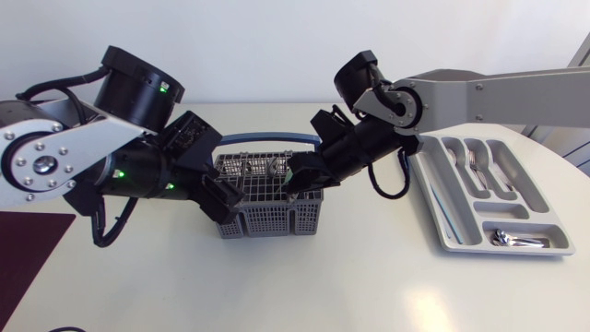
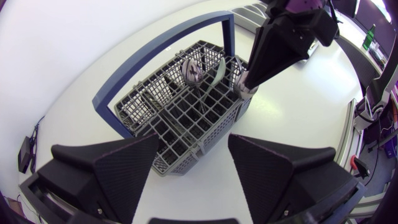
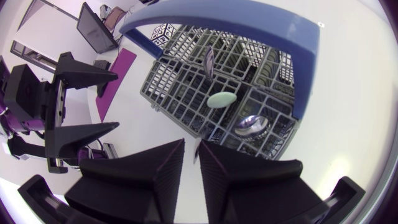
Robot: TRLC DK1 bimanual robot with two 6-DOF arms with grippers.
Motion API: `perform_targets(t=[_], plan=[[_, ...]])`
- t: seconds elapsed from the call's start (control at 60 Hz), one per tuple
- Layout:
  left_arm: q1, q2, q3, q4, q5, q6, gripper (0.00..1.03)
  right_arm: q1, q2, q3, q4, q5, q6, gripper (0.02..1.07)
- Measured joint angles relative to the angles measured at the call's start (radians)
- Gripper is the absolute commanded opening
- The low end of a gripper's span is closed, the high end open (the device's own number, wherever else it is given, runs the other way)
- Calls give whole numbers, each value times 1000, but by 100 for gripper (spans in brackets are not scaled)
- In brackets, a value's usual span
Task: Transfer all utensils from the basket to the drawer tray.
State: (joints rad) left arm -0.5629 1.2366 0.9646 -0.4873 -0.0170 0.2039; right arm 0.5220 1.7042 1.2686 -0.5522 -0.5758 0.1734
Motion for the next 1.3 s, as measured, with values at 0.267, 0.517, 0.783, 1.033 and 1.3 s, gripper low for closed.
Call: perform_targets(t=[0.267,0.517,0.783,1.033,1.3], plan=[[0,0,-1,0,0,3,78,0,1,36,-4,0,-1,8],[-1,0,-5,0,0,3,78,8,1,85,-43,35,-16,8],[-1,0,-12,3,0,4,78,26,0,82,-51,85,-44,48],[-1,0,-16,8,0,6,78,26,-24,67,-57,108,-47,48],[-4,-2,-17,8,0,6,78,19,-47,20,-66,127,-47,47]])
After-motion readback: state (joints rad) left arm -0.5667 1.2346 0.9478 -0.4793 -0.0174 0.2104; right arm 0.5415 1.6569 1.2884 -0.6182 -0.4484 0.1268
